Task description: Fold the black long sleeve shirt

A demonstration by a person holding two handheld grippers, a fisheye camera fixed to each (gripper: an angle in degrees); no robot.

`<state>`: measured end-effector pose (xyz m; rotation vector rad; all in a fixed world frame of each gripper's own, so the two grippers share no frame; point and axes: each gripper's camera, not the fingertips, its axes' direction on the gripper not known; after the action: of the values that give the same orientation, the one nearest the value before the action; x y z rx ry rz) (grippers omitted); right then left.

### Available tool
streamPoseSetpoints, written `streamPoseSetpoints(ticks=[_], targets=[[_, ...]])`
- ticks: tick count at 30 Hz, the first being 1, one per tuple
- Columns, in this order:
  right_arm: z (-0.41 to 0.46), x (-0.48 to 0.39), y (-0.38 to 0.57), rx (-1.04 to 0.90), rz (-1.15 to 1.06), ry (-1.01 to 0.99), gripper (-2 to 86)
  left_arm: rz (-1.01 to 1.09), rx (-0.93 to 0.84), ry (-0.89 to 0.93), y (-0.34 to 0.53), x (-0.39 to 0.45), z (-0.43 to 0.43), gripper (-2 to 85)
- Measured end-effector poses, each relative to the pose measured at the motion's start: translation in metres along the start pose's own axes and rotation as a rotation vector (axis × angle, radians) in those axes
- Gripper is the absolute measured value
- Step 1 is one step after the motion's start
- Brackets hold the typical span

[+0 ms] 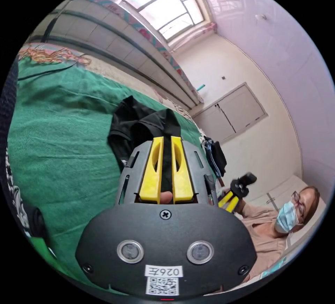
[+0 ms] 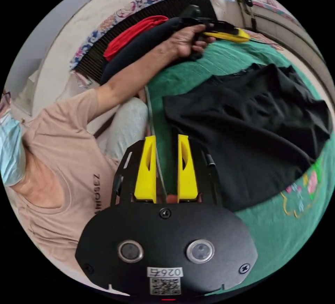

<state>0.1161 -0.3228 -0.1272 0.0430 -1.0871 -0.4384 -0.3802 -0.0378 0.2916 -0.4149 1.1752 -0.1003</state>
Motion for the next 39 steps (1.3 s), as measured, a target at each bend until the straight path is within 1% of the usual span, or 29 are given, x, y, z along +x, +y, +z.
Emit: streamPoseSetpoints(ticks=[2,3,4,5,6,7,8,10,12,14,15,16,17,19,23,24,26,27,28,29,30,31,33,34,35,36,37,38,39], targets=[[-0.01,0.019,0.018,-0.064,0.105,0.192,1.8,0.048,-0.076,0.018,0.021,0.036,0.022,1.6],[-0.01,0.025,0.022,-0.088,0.131,0.226,1.1,0.059,-0.098,0.021,0.026,0.044,0.03,1.0],[-0.006,0.039,0.03,-0.158,0.187,0.266,0.2,0.082,-0.145,0.019,0.034,0.058,0.048,0.2],[0.005,0.053,0.038,-0.259,0.234,0.267,-0.4,0.114,-0.214,-0.021,0.041,0.069,0.07,-0.3],[0.012,0.059,0.042,-0.311,0.249,0.252,-0.5,0.127,-0.257,-0.062,0.044,0.072,0.081,-0.5],[0.021,0.067,0.05,-0.351,0.269,0.221,-0.7,0.137,-0.361,-0.186,0.048,0.071,0.106,-0.7],[0.019,0.069,0.055,-0.339,0.278,0.213,-0.8,0.111,-0.471,-0.312,0.051,0.062,0.128,-0.7],[0.007,0.064,0.061,-0.321,0.266,0.22,-0.8,0.109,-0.54,-0.374,0.054,0.055,0.141,-0.7],[-0.016,0.057,0.069,-0.231,0.272,0.319,-0.8,0.134,-0.433,-0.324,0.051,0.064,0.127,-0.4],[-0.052,0.061,0.078,-0.068,0.303,0.404,-0.7,0.165,-0.264,-0.255,0.035,0.077,0.103,2.3],[-0.062,0.065,0.079,-0.019,0.312,0.42,-0.6,0.179,-0.238,-0.266,0.03,0.079,0.1,4.1],[-0.081,0.076,0.08,0.072,0.335,0.448,-0.3,0.201,-0.205,-0.316,0.017,0.083,0.1,8.4],[-0.096,0.093,0.08,0.13,0.359,0.472,0.1,0.238,-0.197,-0.369,0.004,0.087,0.107,13.4],[-0.111,0.126,0.075,0.158,0.398,0.516,1.9,0.329,-0.216,-0.45,-0.014,0.095,0.126,18.9],[-0.125,0.221,0.071,0.19,0.546,0.608,5.8,0.568,-0.312,-0.536,-0.036,0.118,0.18,23.5],[-0.126,0.236,0.072,0.203,0.572,0.602,6.4,0.593,-0.323,-0.53,-0.039,0.12,0.186,24.4],[-0.133,0.293,0.083,0.281,0.677,0.543,9.1,0.669,-0.403,-0.547,-0.053,0.121,0.214,25.5],[-0.135,0.307,0.087,0.302,0.709,0.529,9.9,0.682,-0.433,-0.565,-0.056,0.119,0.223,24.2],[-0.136,0.333,0.096,0.342,0.775,0.499,11.4,0.703,-0.502,-0.608,-0.061,0.114,0.24,21.6],[-0.135,0.358,0.105,0.366,0.821,0.445,9.4,0.703,-0.572,-0.667,-0.067,0.108,0.256,9.2],[-0.134,0.368,0.109,0.37,0.828,0.404,8.3,0.702,-0.592,-0.687,-0.071,0.105,0.261,3.0],[-0.133,0.383,0.116,0.381,0.817,0.319,5.2,0.693,-0.601,-0.705,-0.081,0.103,0.26,2.8],[-0.144,0.384,0.13,0.501,0.781,0.297,2.2,0.633,-0.562,-0.596,-0.106,0.096,0.237,2.7],[-0.152,0.381,0.139,0.56,0.749,0.33,1.5,0.57,-0.49,-0.499,-0.124,0.085,0.212,2.9],[-0.157,0.382,0.145,0.574,0.728,0.38,1.5,0.497,-0.41,-0.406,-0.141,0.068,0.186,3.3],[-0.159,0.384,0.149,0.563,0.73,0.405,2.3,0.458,-0.375,-0.359,-0.148,0.056,0.173,3.7],[-0.159,0.393,0.155,0.532,0.741,0.43,3.9,0.356,-0.311,-0.297,-0.159,0.031,0.151,4.5],[-0.16,0.404,0.162,0.504,0.755,0.406,5.3,0.27,-0.25,-0.257,-0.164,0.01,0.134,5.2],[-0.16,0.409,0.165,0.489,0.764,0.383,6.1,0.234,-0.22,-0.248,-0.164,0.001,0.126,5.6]])
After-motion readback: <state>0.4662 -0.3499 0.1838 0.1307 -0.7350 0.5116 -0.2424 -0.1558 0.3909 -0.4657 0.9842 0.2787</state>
